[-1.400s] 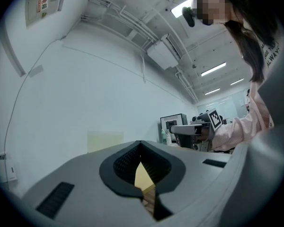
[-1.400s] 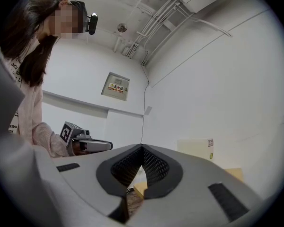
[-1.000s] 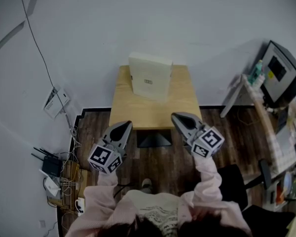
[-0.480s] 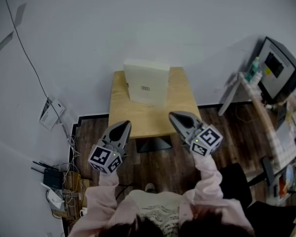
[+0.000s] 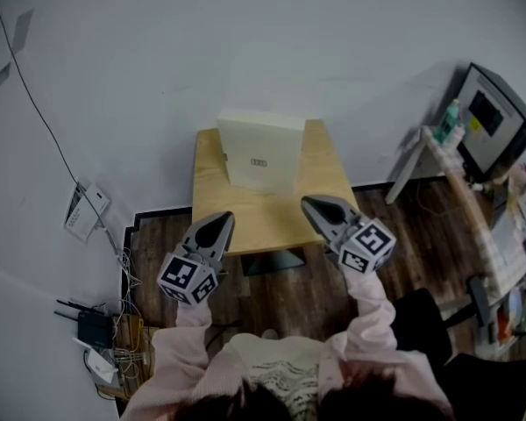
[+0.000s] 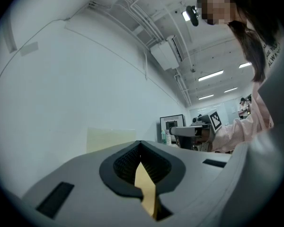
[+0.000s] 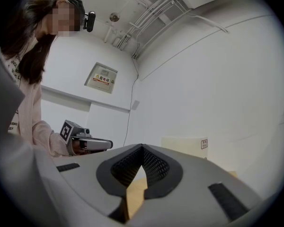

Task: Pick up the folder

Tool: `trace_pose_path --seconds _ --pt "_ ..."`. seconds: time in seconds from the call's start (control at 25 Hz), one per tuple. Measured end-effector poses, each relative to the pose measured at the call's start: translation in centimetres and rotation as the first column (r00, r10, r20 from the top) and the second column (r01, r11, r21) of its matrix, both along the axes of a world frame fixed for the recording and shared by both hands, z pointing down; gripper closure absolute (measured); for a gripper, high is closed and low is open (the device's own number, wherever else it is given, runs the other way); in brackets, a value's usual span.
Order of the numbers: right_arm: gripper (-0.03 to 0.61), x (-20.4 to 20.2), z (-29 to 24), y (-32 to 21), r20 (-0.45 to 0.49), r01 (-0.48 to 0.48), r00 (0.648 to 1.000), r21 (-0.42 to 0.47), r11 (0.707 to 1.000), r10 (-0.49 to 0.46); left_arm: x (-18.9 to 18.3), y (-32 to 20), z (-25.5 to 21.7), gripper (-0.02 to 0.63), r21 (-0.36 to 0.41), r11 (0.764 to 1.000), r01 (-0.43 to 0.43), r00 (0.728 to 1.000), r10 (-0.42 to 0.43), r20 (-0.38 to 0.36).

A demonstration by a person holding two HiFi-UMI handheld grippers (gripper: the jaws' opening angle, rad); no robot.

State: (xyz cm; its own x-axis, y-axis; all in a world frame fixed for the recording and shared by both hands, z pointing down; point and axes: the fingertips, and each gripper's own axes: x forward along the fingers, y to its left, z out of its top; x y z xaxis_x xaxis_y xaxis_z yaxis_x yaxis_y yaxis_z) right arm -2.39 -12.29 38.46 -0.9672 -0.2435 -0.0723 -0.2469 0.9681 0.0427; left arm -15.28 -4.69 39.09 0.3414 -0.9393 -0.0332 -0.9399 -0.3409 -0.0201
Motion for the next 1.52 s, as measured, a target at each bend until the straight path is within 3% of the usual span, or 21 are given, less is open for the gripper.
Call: trace_pose_path --seconds 0.68,1.52 --pt "0.577 -2.9 1.4 -3.7 -0.009 0.002 1.0 -0.038 0.999 -0.003 -2.4 -4.0 1.1 0.614 -0.013 1.0 -0.001 1.0 0.001 -0.011" --pt "0.577 -4.0 3.6 -13.3 -0.058 0.013 0.998 -0.101 0.995 -0.019 -5.1 -13.1 3.2 0.613 -0.078 0.995 0.06 0.998 -0.062 -0.018"
